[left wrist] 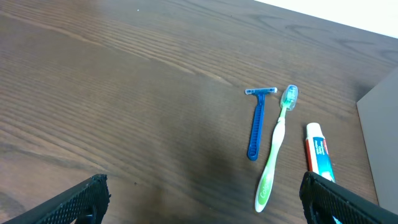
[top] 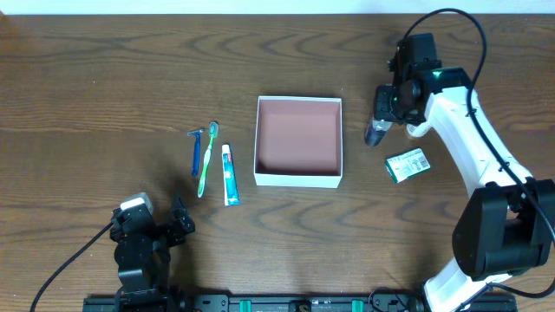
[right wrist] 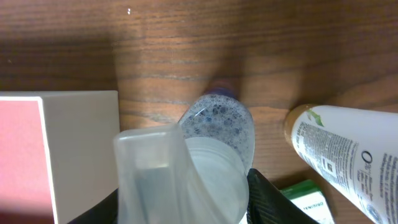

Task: Pack container
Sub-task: 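Reach the right gripper to the blue soap pump bottle and grasp it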

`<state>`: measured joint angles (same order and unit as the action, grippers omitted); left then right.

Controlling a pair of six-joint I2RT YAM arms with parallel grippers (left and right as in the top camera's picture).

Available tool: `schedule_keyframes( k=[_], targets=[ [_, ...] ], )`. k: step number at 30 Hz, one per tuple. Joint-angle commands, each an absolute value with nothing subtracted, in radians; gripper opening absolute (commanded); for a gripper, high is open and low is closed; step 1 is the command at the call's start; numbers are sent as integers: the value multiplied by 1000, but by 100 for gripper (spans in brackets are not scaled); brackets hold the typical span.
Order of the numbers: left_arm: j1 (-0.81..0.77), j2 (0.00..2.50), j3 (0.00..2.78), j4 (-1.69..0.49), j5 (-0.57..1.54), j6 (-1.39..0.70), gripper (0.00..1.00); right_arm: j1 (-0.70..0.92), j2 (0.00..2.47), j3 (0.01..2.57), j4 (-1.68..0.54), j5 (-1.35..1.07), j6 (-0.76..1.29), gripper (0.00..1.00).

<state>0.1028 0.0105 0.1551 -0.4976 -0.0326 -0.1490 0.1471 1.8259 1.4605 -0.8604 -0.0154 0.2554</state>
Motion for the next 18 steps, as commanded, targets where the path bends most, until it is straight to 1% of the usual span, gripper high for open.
schedule_keyframes(
  k=[1,2,5,8,13,15,18],
  targets=[
    [101,4,139,-499,-41,-128,98,184,1824,1477,-876,65,250,41],
    [101,4,139,-499,-41,-128,98,190,1824,1477,-876,80,251,38],
    [101,4,139,-499,-41,-128,98,199,1824,1477,-876,109,271,34],
    [101,4,139,-499,-41,-128,98,199,1822,1480,-875,109,277,26],
    [101,4,139,-499,-41,-129,98,199,1780,1510,-887,104,276,26],
    [101,4,139,-499,-41,-129,98,200,1750,1540,-909,104,275,20],
    [101,4,139,-499,-41,-128,98,205,1697,1604,-960,104,272,15]
  ],
)
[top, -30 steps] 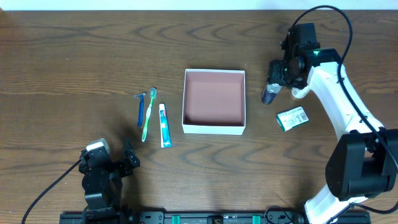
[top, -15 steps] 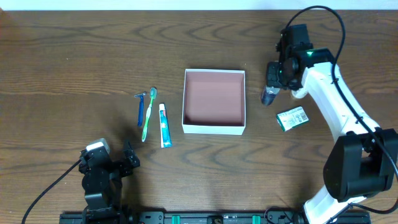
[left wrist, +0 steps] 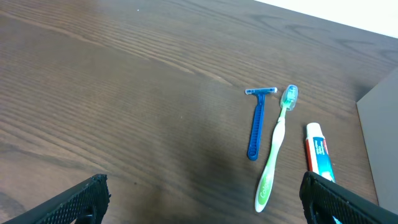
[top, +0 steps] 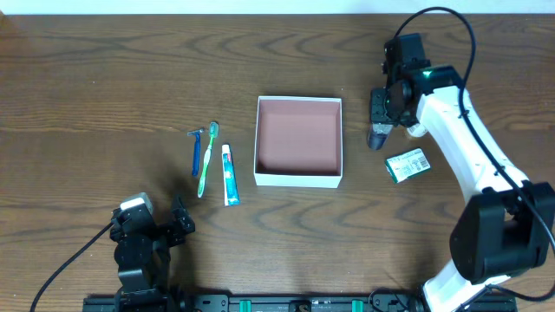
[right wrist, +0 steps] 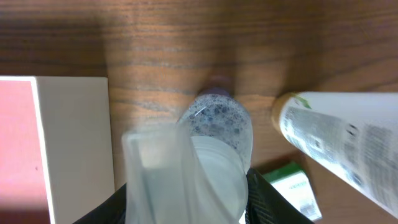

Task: Pack container
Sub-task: 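Reach the right gripper to the blue soap pump bottle and grasp it, then carry the pump bottle into the box and release it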

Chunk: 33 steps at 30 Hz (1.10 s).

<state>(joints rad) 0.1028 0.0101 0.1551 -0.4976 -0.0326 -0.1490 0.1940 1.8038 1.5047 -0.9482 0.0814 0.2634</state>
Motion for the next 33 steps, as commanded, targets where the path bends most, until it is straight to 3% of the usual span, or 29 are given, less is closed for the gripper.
schedule_keyframes(
  k=[1,9,16,24,33],
  targets=[
    [101,4,139,-499,-41,-128,98,209,1678,1630,-978,104,272,14],
    [101,4,139,-499,-41,-128,98,305,1576,1783,-1038,44,275,12],
    [101,4,139,-499,-41,-128,98,472,1592,1810,-1037,44,397,8],
    [101,4,139,-499,-41,-129,98,646,1798,1810,-1004,49,433,8],
    [101,4,139,-499,-41,-128,98,654,2025,1810,-914,37,438,8]
  ],
)
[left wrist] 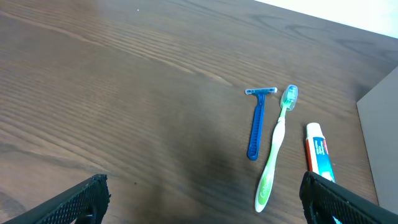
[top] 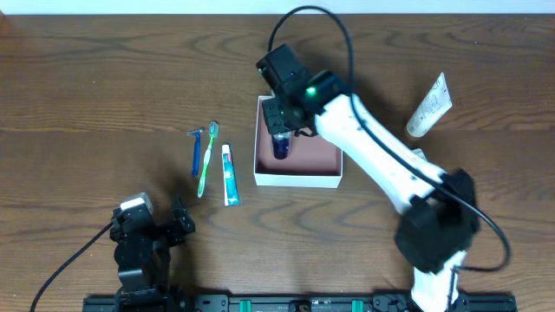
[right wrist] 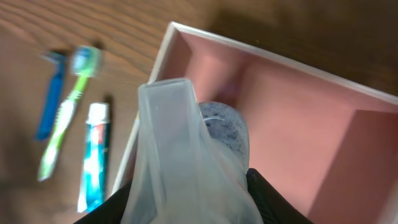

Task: Pack container
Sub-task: 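Carry the pump bottle into the box and release it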

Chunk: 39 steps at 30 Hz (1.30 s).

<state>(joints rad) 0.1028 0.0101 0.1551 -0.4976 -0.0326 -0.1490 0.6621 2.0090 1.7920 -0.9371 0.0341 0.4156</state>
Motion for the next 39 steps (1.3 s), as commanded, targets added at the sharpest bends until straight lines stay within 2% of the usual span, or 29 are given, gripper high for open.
schedule_keyframes(
  k=[1,9,11,12,13,16,17,26,34,39],
  targets=[
    [101,4,139,-499,-41,-129,98,654,2044,1810,-904,32,442,8],
    [101,4,139,-499,-41,-129,98,661,2091,1810,-818,18,441,8],
    [101,4,139,-499,-41,-129,98,661,2091,1810,-812,18,441,13],
    [101,4,139,-499,-41,-128,98,661,2091,1810,-810,18,441,26],
    [101,4,139,-499,-41,-128,98,661,2091,1810,-808,18,441,45],
    [101,4,139,-499,-41,-128,98,661,2087,1811,-821,18,440,93],
    [101,4,139,-499,-41,-129,98,661,2087,1811,-828,18,440,99],
    [101,4,139,-499,-41,-129,98,661,2015,1813,-939,22,440,99],
    [101,4,139,-499,-41,-129,98,636,1747,1813,-1084,236,434,99],
    [101,4,139,-499,-41,-128,98,541,1540,1813,-1113,339,424,99]
  ],
)
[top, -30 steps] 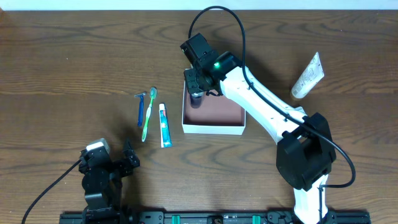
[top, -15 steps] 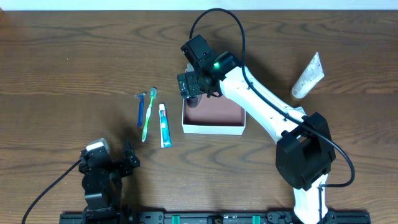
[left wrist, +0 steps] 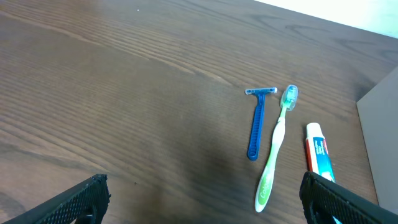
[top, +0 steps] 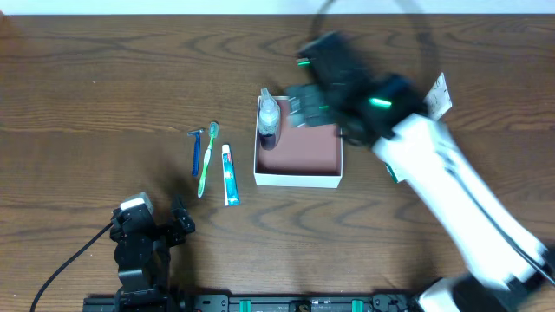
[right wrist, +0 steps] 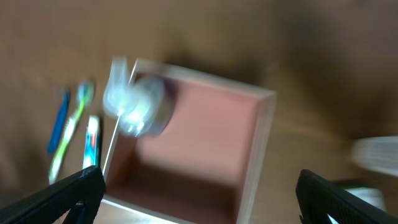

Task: Pack container
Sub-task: 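Carry the pump bottle into the box and release it, then grasp the white lotion tube with the right gripper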

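The white container (top: 297,179) with a pink inside sits mid-table. A clear bottle with dark blue liquid (top: 270,117) rests in its far left corner, also seen as bottle (right wrist: 137,102) in the blurred right wrist view. My right gripper (right wrist: 199,202) is open and empty, above the container (right wrist: 264,146) and apart from the bottle. Left of the container lie a blue razor (left wrist: 255,124), a green toothbrush (left wrist: 277,146) and a toothpaste tube (left wrist: 317,155). My left gripper (left wrist: 205,202) is open near the table's front left, well short of them.
A white tube (top: 438,95) lies at the far right of the table. The right arm (top: 408,147) stretches blurred over the table right of the container and covers what lies there. Dark wood table (top: 104,87) all round.
My right gripper was shut on the bottle over the container's left part. Now the bottle lies in the far left corner, and the gripper is open and higher. The left arm is unchanged.
My right gripper was shut on the bottle on the table right of the container, beside a white tube and a small green box. Then it held the bottle over the container's left side. Now the bottle is inside and released. The left gripper stayed open throughout.
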`<state>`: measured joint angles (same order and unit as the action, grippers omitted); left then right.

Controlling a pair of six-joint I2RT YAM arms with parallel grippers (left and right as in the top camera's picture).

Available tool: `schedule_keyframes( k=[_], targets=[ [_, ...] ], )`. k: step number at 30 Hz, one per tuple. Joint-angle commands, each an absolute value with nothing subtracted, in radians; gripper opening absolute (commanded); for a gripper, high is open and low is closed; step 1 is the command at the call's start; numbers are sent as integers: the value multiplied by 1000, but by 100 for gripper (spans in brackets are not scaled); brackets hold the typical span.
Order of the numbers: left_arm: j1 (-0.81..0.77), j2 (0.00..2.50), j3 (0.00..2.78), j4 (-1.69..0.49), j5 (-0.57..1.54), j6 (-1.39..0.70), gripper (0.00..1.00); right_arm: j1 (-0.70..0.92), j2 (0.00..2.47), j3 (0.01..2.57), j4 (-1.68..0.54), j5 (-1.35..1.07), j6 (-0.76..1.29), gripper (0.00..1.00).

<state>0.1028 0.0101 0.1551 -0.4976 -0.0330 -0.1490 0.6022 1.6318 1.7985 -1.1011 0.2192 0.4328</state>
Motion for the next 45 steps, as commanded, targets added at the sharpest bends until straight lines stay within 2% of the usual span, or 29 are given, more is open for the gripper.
schedule_keyframes(
  k=[1,6,13,19,22,26,31,32,34,39,41,45],
  targets=[
    [101,4,139,-499,-41,-129,98,505,1505,1813,-1118,341,421,99],
    [101,4,139,-499,-41,-128,98,274,1435,1813,-1150,325,393,99],
    [101,4,139,-499,-41,-129,98,1,1555,1798,-1150,104,201,99],
    [101,4,139,-499,-41,-128,98,-98,1678,1798,-1168,9,160,98],
    [101,4,139,-499,-41,-128,98,-114,1736,1798,-1174,-64,115,90],
    [101,4,139,-499,-41,-129,98,-111,1788,1798,-1170,-80,114,84],
    [101,4,139,-499,-41,-129,98,-110,1844,1798,-1174,-80,114,73],
    [101,4,139,-499,-41,-128,98,-110,1852,1798,-1175,-80,114,66],
    [101,4,139,-499,-41,-129,98,-110,1863,1798,-1180,-79,115,46],
    [101,4,139,-499,-41,-128,98,-111,1858,1798,-1171,-67,115,20],
    [101,4,139,-499,-41,-128,98,-110,1855,1798,-1178,-57,118,1],
    [101,4,139,-499,-41,-129,98,-109,1842,1799,-1193,-57,134,1]
  ],
)
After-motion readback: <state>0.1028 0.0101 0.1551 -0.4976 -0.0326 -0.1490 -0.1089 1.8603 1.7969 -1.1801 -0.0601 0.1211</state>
